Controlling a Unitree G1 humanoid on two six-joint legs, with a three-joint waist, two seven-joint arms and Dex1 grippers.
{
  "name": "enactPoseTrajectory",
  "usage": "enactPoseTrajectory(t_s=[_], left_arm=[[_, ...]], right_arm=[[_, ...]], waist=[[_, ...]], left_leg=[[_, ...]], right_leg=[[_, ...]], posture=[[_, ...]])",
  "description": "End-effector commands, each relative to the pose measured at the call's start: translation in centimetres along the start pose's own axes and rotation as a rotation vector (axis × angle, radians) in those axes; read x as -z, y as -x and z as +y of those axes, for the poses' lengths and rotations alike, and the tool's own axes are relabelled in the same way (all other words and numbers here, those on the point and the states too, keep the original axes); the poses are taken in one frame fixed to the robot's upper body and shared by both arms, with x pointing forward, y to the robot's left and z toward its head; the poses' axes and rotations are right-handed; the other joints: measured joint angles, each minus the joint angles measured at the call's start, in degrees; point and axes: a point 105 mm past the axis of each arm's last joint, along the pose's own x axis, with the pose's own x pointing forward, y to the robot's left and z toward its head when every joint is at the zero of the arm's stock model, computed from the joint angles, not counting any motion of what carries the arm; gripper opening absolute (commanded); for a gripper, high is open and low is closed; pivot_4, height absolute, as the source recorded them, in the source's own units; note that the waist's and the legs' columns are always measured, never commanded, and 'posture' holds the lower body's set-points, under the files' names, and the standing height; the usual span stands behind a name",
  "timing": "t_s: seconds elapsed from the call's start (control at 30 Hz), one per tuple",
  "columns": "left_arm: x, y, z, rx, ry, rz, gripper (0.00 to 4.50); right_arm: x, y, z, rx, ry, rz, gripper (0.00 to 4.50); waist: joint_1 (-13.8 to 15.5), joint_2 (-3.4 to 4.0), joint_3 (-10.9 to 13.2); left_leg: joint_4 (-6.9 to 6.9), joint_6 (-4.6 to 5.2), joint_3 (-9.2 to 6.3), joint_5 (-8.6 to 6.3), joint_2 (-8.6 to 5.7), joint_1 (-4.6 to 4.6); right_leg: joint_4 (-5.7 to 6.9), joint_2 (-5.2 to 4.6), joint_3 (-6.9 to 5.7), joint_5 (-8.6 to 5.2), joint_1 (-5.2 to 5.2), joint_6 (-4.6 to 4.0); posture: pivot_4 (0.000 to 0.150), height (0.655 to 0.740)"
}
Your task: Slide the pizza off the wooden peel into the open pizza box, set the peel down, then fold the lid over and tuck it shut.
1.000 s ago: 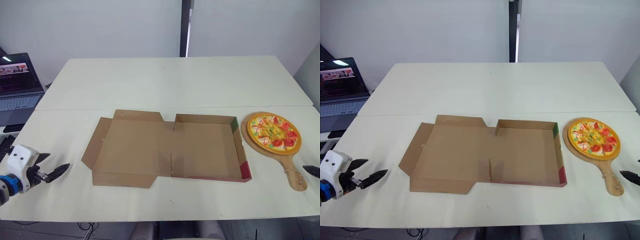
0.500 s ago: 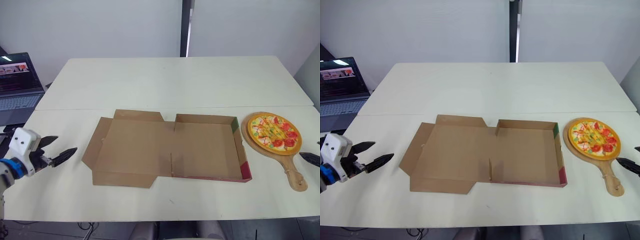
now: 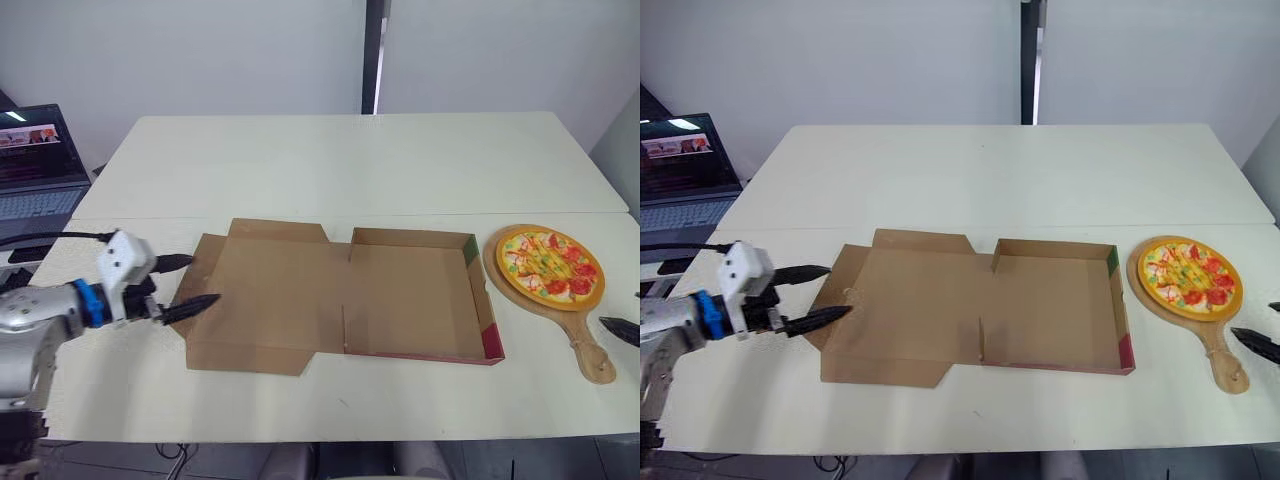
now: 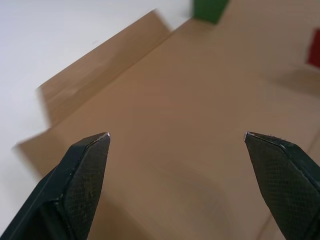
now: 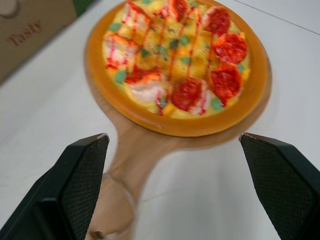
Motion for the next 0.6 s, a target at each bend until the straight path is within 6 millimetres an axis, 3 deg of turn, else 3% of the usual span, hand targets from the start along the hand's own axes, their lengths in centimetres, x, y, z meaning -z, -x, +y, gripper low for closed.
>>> enactPoseTrajectory(t_s=[0.03,0.27,0.4,0.6], left_arm=[[-4.5,-3.1,-3.0,0.204,-0.101,-0.102,4.46],[-8.6,-6.8,-6.7,0.477,-0.221,-0.176,4.46],[-10.4,-8.1,-8.2,0.578,-0.271,-0.222,4.46],[-11.4,-8.8,-9.3,0.634,-0.288,-0.258,4.46]], right_arm=[[-1.1,0.9,1.3,0.015,0.027,-0.030,4.50],[-0.3,-0.4,3.3,0.044,-0.002,0.026,4.50],[1.4,-2.1,2.4,0.130,-0.047,0.147,4.50],[2.4,-3.7,1.3,0.167,-0.142,0.223,4.50]], waist=[[0.20,-0.04,0.02],[-0.34,-0.05,0.03],[-0.40,-0.11,0.06],[-0.26,-0.12,0.07]], left_leg=[[0.01,0.00,-0.02,0.00,0.01,-0.01],[0.02,-0.02,0.05,0.01,0.00,0.02],[0.03,-0.03,0.05,0.02,-0.01,0.02],[0.06,-0.21,0.05,0.12,-0.03,-0.01]], right_leg=[[0.00,0.00,-0.01,0.00,0.00,0.00],[0.02,0.03,0.03,0.01,0.01,0.01],[0.01,0.05,0.04,0.00,0.01,0.00],[-0.01,0.03,0.06,0.00,0.01,0.00]], posture=[[0.150,0.7341],[0.150,0.7341],[0.150,0.7341],[0.150,0.7341]])
